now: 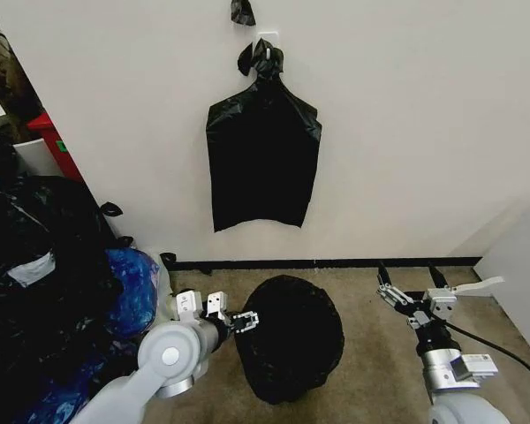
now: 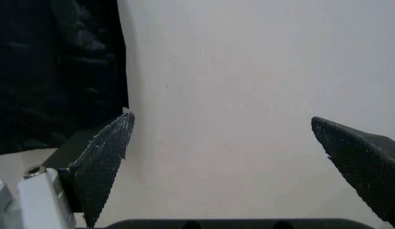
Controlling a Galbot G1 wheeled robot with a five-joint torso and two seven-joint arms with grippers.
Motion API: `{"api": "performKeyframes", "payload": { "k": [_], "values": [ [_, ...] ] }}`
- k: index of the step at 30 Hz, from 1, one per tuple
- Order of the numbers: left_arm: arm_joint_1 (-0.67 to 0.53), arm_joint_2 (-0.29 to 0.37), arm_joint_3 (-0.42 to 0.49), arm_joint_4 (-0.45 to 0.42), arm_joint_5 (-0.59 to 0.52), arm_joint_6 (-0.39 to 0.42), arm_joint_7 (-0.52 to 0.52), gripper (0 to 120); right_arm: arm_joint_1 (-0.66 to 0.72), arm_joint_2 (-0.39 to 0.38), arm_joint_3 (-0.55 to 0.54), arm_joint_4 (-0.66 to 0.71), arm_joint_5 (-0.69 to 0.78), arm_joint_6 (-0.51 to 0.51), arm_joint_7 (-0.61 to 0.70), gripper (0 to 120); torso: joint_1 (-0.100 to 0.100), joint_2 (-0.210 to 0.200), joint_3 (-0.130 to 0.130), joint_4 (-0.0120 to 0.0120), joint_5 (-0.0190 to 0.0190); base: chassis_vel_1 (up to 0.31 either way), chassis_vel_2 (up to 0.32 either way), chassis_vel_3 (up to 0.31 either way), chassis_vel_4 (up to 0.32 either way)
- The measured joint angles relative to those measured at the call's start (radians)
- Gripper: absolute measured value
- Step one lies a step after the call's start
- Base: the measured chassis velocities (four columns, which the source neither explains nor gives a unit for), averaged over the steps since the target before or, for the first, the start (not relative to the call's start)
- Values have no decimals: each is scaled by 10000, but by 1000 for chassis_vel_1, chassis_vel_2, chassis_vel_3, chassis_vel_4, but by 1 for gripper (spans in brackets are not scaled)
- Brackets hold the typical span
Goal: Place the garbage bag over the trash bin.
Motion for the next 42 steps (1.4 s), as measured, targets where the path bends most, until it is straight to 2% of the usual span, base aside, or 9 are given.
{"api": "performKeyframes", "payload": {
  "k": [8,13,24,25,26,31,35,37,42],
  "values": [
    [156,150,-310,-546,-42,8,-480,100,4,-19,-188,226,96,-151,86,100,0,0,0,-1,0,0,0,0,0],
    [389,221,-460,-1053,469,-95,557,100,-91,1,-326,494,93,-237,132,100,0,0,0,-1,0,0,0,0,0],
    [1086,713,-874,-140,7671,-4141,6102,100,-593,-38,-415,1110,347,-1331,366,100,0,0,1,-5,-2,0,0,0,0],
    [1364,766,-1459,60,8424,-4747,7012,100,-660,-67,-397,1186,523,-1618,374,100,0,0,2,-5,-5,0,0,0,0],
    [1364,766,-1459,60,8424,-4747,7012,100,-660,-67,-397,1186,523,-1618,374,100,0,0,2,-5,-5,0,0,0,0],
    [3445,196,-4320,6,8997,-6208,9270,100,-684,-116,-376,1122,772,-2105,382,100,0,0,1,-2,-2,0,0,0,0],
    [4114,-95,-4974,-48,9017,-6529,9704,100,-726,-67,-387,1100,756,-2105,379,100,0,0,1,1,-2,0,0,0,0],
    [5261,-790,-6263,-163,9075,-7037,10508,100,-883,58,-372,1083,663,-2019,297,100,-1,0,0,3,-1,0,0,0,0],
    [6155,-1616,-7214,-315,9103,-7306,10869,100,-1178,330,-287,951,373,-1514,100,100,-1,0,0,0,-2,0,0,0,0]
  ]
}}
